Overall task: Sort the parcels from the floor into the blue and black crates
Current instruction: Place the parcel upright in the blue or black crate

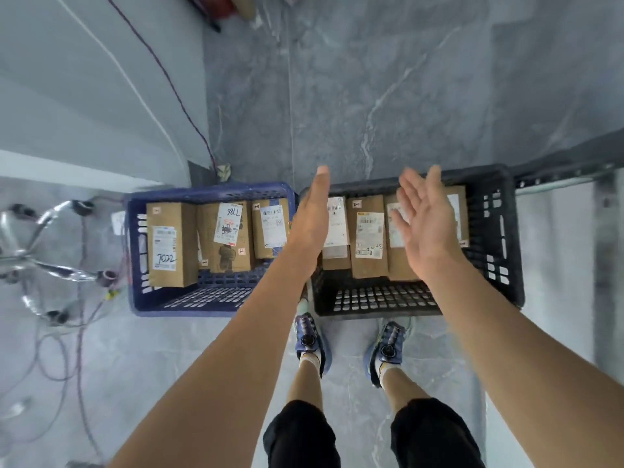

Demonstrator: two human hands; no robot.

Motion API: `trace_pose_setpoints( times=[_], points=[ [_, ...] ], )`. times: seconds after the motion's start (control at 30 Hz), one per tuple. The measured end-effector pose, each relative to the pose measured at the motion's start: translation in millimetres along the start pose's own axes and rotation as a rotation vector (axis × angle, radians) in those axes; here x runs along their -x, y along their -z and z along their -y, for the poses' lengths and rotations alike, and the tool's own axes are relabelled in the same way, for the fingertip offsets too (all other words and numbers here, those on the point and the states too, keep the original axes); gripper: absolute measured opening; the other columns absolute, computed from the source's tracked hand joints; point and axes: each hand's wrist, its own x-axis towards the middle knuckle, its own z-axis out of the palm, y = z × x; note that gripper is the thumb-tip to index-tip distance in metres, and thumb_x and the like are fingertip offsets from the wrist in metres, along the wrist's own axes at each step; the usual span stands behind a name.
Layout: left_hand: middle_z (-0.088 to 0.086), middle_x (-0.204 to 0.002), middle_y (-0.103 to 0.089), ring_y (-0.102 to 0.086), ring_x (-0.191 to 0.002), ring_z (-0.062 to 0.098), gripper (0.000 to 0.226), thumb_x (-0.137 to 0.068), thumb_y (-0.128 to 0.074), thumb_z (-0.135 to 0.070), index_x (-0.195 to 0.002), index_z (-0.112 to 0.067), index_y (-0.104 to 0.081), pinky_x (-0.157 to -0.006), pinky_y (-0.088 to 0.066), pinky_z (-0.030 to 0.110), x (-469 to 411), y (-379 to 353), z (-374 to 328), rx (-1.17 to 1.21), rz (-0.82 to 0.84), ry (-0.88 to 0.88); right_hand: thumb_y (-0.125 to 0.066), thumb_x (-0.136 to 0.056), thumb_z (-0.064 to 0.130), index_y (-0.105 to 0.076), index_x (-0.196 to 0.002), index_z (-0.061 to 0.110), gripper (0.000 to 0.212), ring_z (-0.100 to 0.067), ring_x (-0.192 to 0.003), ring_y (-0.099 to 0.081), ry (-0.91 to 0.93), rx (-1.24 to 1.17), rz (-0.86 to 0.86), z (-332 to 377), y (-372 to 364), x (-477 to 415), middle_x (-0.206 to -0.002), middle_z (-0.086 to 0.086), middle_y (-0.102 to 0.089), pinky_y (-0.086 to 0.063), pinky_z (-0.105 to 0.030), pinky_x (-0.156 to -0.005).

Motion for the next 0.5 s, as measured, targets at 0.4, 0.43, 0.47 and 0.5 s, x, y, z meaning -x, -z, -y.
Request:
trace_pose_setpoints(
  times=[0.4,0.43,0.47,0.5],
  points=[
    [-0.012,-0.165,-0.03,-0.03,-0.151,0.012,0.091,-0.086,-0.032,-0.087,-0.16,-0.035,-0.031,-0.126,-0.02,0.05,201.7,0.2,-177.7,-0.047,0.248,-0.281,-0.034,-0.092,0.072,-0.04,-0.161,0.028,0.082,-0.007,-0.152,-0.036,0.4,-0.066,-0.036,202.8,-48.2,185.4,-0.165,0.01,-0.041,-0.027,-0.038,-0.127],
    [-0.013,-0.164,-0.032,-0.032,-0.15,0.012,0.093,-0.083,-0.032,-0.089,-0.159,-0.036,-0.032,-0.126,-0.021,0.05,214.9,1.6,-187.3,-0.062,0.28,-0.305,-0.035,-0.09,0.074,-0.041,-0.16,0.028,0.084,-0.007,-0.152,-0.036,0.44,-0.074,-0.058,213.3,-53.6,203.8,-0.165,0.01,-0.041,-0.027,-0.038,-0.127],
    [-0.013,-0.164,-0.033,-0.033,-0.149,0.011,0.09,-0.086,-0.032,-0.087,-0.159,-0.036,-0.032,-0.126,-0.022,0.049,227.6,2.9,-196.0,-0.074,0.318,-0.333,-0.036,-0.088,0.076,-0.041,-0.16,0.028,0.086,-0.006,-0.152,-0.037,0.478,-0.084,-0.082,222.0,-58.3,221.4,-0.165,0.01,-0.041,-0.027,-0.038,-0.127],
    [-0.012,-0.163,-0.035,-0.035,-0.147,0.01,0.082,-0.092,-0.03,-0.081,-0.159,-0.034,-0.033,-0.125,-0.024,0.046,240.1,4.9,-203.2,-0.079,0.361,-0.368,-0.037,-0.087,0.079,-0.04,-0.161,0.028,0.089,-0.006,-0.152,-0.036,0.513,-0.093,-0.106,228.8,-62.9,238.8,-0.166,0.009,-0.04,-0.027,-0.038,-0.127]
  ],
)
